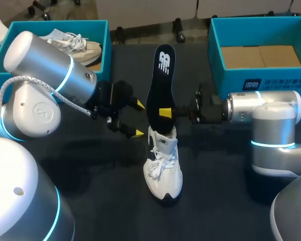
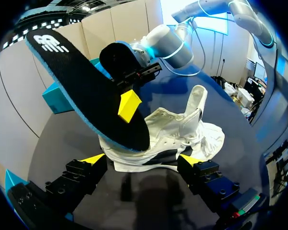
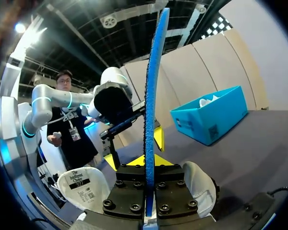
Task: Take the shoe out of the shoebox, open the shoe tongue, remove and reinsert the insole, then place the shoe into the shoebox
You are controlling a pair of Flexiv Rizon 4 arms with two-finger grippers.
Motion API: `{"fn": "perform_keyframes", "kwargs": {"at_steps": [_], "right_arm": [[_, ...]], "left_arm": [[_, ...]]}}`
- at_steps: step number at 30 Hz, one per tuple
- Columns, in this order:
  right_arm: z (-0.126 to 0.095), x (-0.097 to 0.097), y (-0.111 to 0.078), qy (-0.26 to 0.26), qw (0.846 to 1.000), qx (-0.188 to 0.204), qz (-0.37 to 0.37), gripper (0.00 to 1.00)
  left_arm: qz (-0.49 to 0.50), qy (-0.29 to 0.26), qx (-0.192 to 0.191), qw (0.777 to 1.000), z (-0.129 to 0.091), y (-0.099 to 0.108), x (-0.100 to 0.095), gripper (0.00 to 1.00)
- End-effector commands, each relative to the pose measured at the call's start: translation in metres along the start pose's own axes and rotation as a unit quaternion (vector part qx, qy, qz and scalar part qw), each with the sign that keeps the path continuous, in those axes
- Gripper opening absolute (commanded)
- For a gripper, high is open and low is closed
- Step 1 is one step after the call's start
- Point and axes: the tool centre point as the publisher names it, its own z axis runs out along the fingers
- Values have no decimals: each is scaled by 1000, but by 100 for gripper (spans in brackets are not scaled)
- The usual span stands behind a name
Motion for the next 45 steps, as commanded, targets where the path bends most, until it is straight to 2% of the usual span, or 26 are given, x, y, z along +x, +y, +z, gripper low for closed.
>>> {"fn": "perform_keyframes", "kwargs": {"at_steps": [1,14,29,45], "right_arm": [[5,-3,-3,-1,1000,2,7,0],[2,-1,-14,-12,999,15,39,0],[-7,-4,-42,-21,997,35,63,0],[-4,-1,-73,-12,994,52,99,0]], "left_arm": [[0,-1,-1,1000,-1,0,1,100],[0,-1,-1,1000,-1,0,1,100],[0,-1,-1,1000,-1,0,1,100],[0,-1,-1,1000,-1,0,1,100]]}}
